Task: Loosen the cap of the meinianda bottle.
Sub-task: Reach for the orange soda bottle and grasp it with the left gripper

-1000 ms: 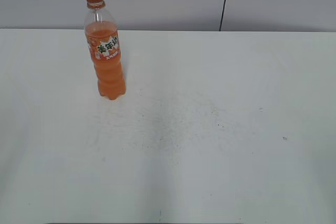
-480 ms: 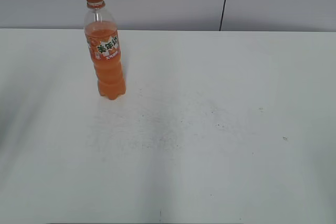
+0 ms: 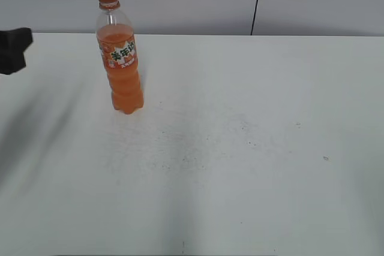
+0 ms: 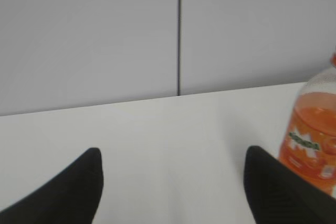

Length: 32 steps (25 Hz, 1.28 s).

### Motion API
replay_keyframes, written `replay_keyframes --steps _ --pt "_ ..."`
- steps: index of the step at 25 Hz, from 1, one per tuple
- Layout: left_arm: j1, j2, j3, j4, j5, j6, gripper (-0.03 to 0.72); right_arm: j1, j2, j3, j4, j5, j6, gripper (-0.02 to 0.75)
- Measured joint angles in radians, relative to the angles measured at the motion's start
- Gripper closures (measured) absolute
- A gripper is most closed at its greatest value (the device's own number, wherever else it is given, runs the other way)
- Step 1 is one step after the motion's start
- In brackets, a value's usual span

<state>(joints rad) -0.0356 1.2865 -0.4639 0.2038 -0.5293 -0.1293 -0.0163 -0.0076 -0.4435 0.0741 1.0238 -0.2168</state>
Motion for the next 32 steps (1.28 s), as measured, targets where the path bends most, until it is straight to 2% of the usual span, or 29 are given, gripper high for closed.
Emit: replay_keyframes --steps 4,10,14,17,23,29,32 --pt "0.007 0.148 0.0 0.287 -0.194 -0.163 0.179 0.0 0.0 0.0 0.0 0.0 0.0 0.231" --pt "0.107 0.351 -0.02 0.595 -0.457 -0.2 0.179 0.0 0.0 0.0 0.0 0.0 0.0 0.231" --pt "0.19 0.452 -0.133 0.846 -0.519 -0.29 0.179 0.0 0.0 0.0 0.0 0.0 0.0 0.231" --pt "0.213 0.524 -0.252 1.001 -0.539 -0.324 0.173 0.0 0.0 0.0 0.0 0.0 0.0 0.231" --pt "0.214 0.673 -0.468 1.166 -0.644 -0.442 0.06 0.0 0.0 0.0 0.0 0.0 0.0 0.231" --pt "0.195 0.827 -0.665 1.306 -0.672 -0.569 0.053 0.0 0.0 0.0 0.0 0.0 0.0 0.231" --pt "0.171 0.892 -0.743 1.331 -0.673 -0.599 0.06 0.0 0.0 0.0 0.0 0.0 0.0 0.231"
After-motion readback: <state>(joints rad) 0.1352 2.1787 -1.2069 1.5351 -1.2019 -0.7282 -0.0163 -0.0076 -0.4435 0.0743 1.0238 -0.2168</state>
